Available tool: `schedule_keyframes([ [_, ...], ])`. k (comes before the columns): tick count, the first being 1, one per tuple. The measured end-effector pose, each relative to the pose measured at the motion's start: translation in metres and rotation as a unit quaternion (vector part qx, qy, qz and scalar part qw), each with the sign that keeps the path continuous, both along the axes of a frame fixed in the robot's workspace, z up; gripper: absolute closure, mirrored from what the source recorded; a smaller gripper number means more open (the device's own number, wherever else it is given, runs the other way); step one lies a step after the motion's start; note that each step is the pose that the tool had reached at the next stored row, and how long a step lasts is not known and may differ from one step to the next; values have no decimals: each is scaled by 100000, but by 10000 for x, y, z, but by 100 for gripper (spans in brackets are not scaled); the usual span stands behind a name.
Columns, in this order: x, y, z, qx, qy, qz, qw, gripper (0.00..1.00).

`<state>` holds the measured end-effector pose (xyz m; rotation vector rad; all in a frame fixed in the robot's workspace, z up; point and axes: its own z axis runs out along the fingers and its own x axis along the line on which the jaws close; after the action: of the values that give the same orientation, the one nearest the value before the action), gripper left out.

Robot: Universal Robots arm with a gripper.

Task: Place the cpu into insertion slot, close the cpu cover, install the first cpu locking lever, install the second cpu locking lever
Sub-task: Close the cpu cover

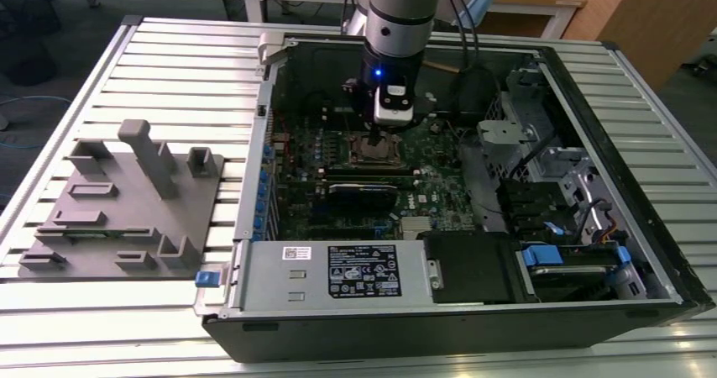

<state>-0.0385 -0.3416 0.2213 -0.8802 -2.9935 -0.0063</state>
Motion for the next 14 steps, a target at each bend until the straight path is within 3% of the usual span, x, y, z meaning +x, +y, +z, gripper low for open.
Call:
schedule_keyframes([
  [14,0,0,0,2,1,2058,99979,89],
])
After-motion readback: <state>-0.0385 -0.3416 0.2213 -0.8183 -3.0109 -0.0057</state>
